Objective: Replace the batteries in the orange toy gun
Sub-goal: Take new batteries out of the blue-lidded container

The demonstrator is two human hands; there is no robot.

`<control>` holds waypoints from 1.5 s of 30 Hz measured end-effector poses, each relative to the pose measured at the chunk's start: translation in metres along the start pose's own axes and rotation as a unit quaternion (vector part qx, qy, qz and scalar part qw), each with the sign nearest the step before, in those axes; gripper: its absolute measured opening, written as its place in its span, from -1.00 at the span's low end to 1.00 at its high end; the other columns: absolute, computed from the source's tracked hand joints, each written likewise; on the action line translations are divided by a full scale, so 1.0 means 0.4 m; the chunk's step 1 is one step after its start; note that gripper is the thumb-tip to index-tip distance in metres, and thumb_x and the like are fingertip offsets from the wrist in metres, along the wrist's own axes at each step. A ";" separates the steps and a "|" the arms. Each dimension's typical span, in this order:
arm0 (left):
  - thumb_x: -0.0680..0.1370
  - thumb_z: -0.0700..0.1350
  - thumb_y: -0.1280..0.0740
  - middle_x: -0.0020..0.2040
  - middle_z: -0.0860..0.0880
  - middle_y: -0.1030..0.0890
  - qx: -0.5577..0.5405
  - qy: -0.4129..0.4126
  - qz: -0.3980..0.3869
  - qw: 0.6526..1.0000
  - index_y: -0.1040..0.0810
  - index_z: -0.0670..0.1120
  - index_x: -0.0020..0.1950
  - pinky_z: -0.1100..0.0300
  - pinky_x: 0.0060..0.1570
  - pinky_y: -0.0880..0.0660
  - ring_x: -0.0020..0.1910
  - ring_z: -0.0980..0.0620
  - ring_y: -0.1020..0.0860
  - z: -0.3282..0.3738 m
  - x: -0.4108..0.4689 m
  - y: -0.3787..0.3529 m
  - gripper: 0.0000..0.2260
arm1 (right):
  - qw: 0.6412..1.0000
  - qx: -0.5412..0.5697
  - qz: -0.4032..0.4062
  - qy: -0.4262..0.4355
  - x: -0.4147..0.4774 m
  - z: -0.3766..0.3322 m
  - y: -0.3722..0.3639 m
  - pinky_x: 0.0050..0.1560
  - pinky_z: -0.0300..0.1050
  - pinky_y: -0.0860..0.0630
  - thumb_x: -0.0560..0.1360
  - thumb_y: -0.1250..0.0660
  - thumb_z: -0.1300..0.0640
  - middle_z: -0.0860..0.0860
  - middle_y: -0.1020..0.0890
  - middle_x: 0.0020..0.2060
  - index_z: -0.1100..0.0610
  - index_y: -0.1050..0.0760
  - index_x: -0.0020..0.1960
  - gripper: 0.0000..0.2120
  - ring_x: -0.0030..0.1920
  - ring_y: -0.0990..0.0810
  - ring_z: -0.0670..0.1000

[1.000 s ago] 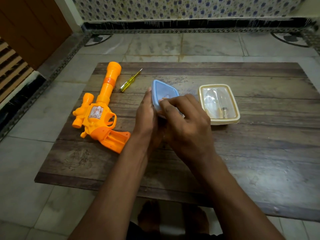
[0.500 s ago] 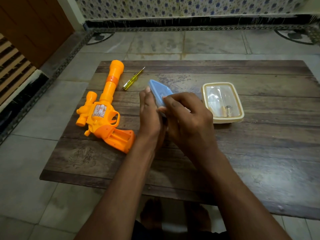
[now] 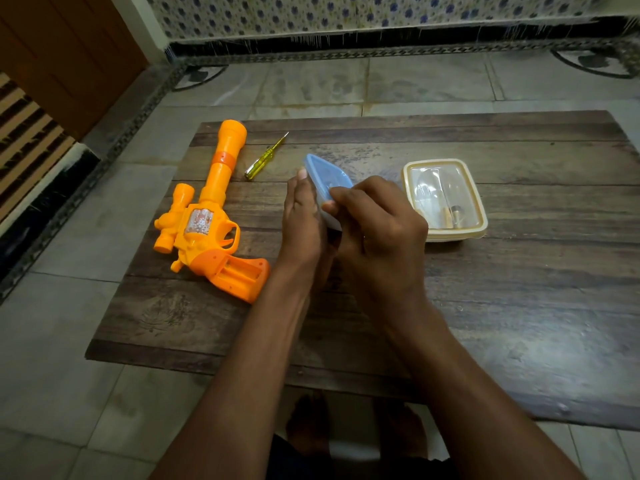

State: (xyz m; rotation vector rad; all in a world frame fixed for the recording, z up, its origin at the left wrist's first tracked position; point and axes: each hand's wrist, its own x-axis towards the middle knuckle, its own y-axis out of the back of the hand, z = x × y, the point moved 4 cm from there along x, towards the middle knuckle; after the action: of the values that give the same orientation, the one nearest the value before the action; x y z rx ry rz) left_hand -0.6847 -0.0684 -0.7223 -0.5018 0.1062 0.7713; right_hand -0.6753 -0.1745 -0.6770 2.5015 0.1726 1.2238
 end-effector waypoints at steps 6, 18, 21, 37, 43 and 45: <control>0.75 0.05 -0.07 0.03 -0.24 -0.52 0.024 -0.026 0.011 0.999 -0.40 -0.34 0.36 0.18 -0.13 -0.60 -0.02 -0.09 -0.57 0.011 0.004 -0.011 -0.54 | 0.999 0.005 0.023 -0.024 -0.004 0.009 -0.001 -0.25 0.16 -0.51 0.55 -0.31 0.25 0.18 -0.62 -0.25 0.32 -0.66 -0.11 -0.81 -0.22 -0.59 0.21; 0.74 0.09 -0.08 0.16 -0.31 -0.54 -0.015 0.006 -0.029 0.999 -0.33 -0.35 0.47 0.01 0.07 -0.62 0.14 -0.19 -0.58 0.007 -0.001 -0.007 -0.47 | 0.997 -0.057 0.017 0.048 0.001 0.011 -0.013 -0.21 0.04 -0.49 0.62 -0.29 0.26 0.22 -0.60 -0.22 0.35 -0.64 -0.05 -0.80 -0.21 -0.58 0.20; 0.73 0.14 -0.08 0.13 -0.27 -0.57 -0.025 0.029 -0.011 0.999 -0.38 -0.29 0.47 0.03 -0.03 -0.63 0.07 -0.15 -0.62 0.009 -0.004 0.000 -0.46 | 0.994 -0.052 -0.023 0.091 0.010 0.021 -0.016 -0.16 0.05 -0.53 0.64 -0.28 0.23 0.23 -0.63 -0.16 0.37 -0.64 0.00 -0.77 -0.15 -0.62 0.22; 0.70 0.09 -0.04 -0.27 -0.08 -0.63 -0.074 0.113 -0.046 0.990 -0.59 -0.13 -0.02 0.14 -0.23 -0.40 -0.26 -0.01 -0.54 0.044 -0.012 0.009 -0.57 | 0.989 -0.019 -0.043 0.137 0.004 0.043 -0.015 -0.06 0.10 -0.61 0.71 -0.03 0.20 0.25 -0.70 -0.02 0.40 -0.66 0.09 -0.55 -0.05 -0.68 0.25; 0.70 0.11 -0.03 -0.26 -0.09 -0.64 -0.075 0.119 -0.058 0.988 -0.60 -0.14 -0.01 0.09 -0.19 -0.38 -0.25 -0.01 -0.53 0.043 -0.022 0.007 -0.54 | 0.986 -0.035 -0.056 0.155 0.014 0.045 -0.001 0.00 0.04 -0.60 0.65 -0.15 0.35 0.25 -0.70 -0.01 0.39 -0.65 0.08 -0.71 -0.02 -0.67 0.23; 0.71 0.11 -0.01 -0.24 -0.09 -0.61 -0.065 0.121 -0.062 0.989 -0.59 -0.13 0.01 0.14 -0.27 -0.38 -0.28 0.00 -0.51 0.042 -0.021 0.011 -0.55 | 0.988 -0.031 -0.056 0.140 0.016 0.049 0.002 0.01 0.00 -0.60 0.58 -0.21 0.40 0.23 -0.70 0.00 0.37 -0.66 0.08 -0.76 0.00 -0.68 0.22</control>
State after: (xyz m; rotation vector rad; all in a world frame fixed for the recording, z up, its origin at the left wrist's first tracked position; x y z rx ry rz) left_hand -0.6951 -0.0631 -0.7070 -0.7187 0.2501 0.5960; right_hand -0.6560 -0.1787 -0.6829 2.2263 0.3341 1.5049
